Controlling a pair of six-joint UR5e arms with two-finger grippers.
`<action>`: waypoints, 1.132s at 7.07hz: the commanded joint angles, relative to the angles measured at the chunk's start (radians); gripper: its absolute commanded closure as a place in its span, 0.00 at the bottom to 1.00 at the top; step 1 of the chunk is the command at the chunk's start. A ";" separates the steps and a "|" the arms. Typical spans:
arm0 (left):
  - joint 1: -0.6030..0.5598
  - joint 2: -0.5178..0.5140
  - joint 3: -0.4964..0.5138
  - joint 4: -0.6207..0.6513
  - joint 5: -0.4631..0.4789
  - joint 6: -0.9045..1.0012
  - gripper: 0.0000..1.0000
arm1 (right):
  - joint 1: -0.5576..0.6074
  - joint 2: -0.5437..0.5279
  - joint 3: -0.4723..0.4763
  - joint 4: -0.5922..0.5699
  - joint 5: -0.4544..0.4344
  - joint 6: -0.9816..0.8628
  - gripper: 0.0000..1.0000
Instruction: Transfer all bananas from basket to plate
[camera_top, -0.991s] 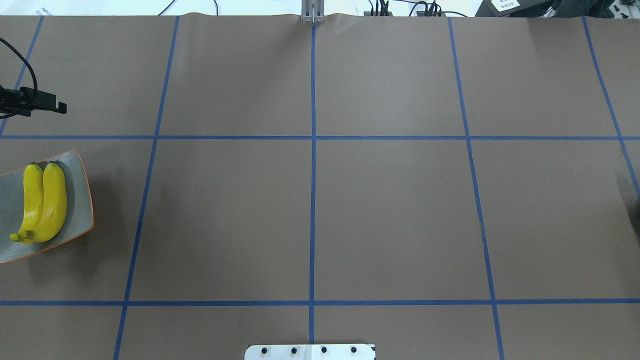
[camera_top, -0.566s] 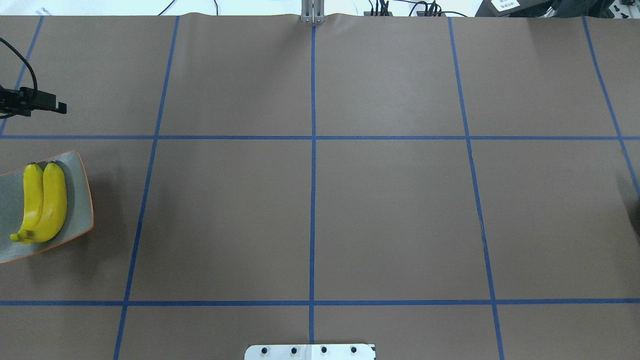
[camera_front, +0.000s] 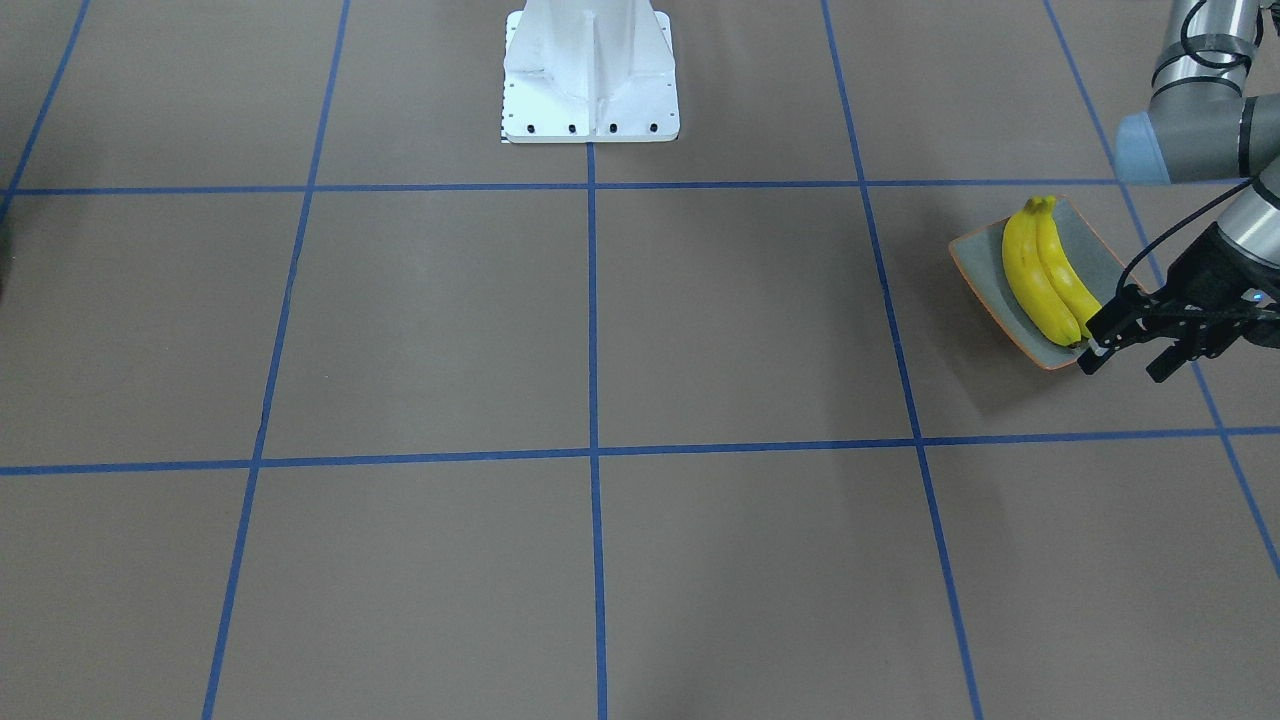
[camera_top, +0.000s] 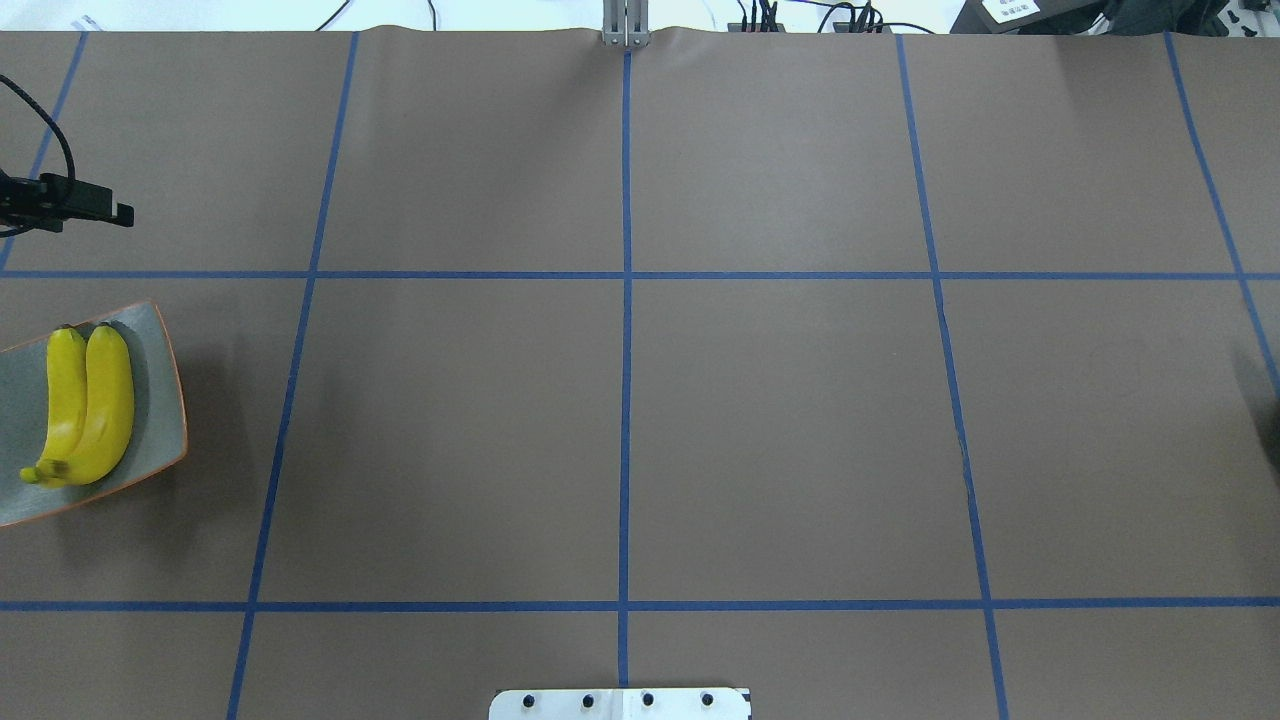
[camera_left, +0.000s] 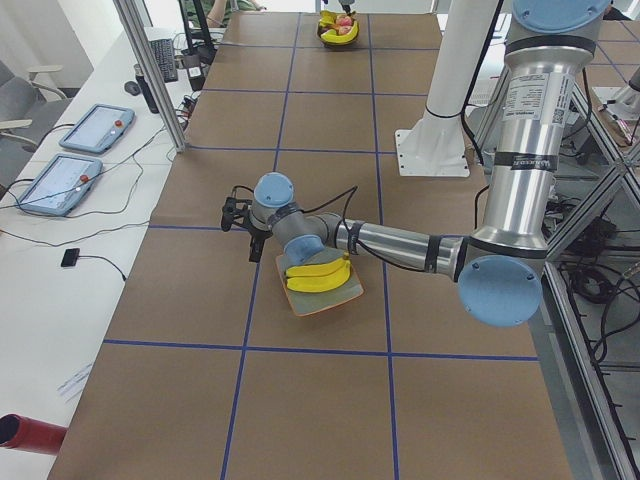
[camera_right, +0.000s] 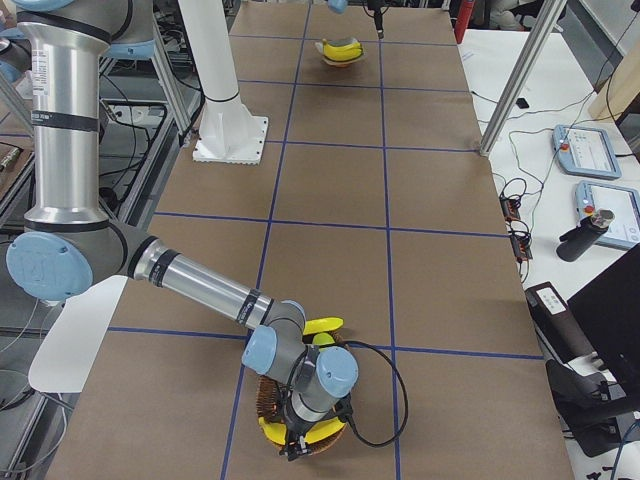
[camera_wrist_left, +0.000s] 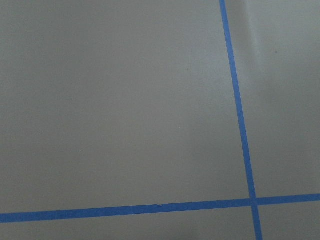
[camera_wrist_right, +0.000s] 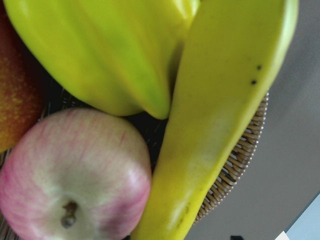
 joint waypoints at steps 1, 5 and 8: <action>0.000 0.000 0.000 -0.003 0.000 0.000 0.00 | 0.000 -0.003 -0.002 0.000 0.020 0.001 0.28; 0.000 0.000 -0.003 -0.003 0.000 0.000 0.00 | 0.000 -0.010 -0.008 0.000 0.037 0.000 0.32; 0.000 0.000 -0.005 -0.003 0.000 -0.002 0.00 | 0.000 -0.008 -0.016 0.002 0.035 -0.004 0.82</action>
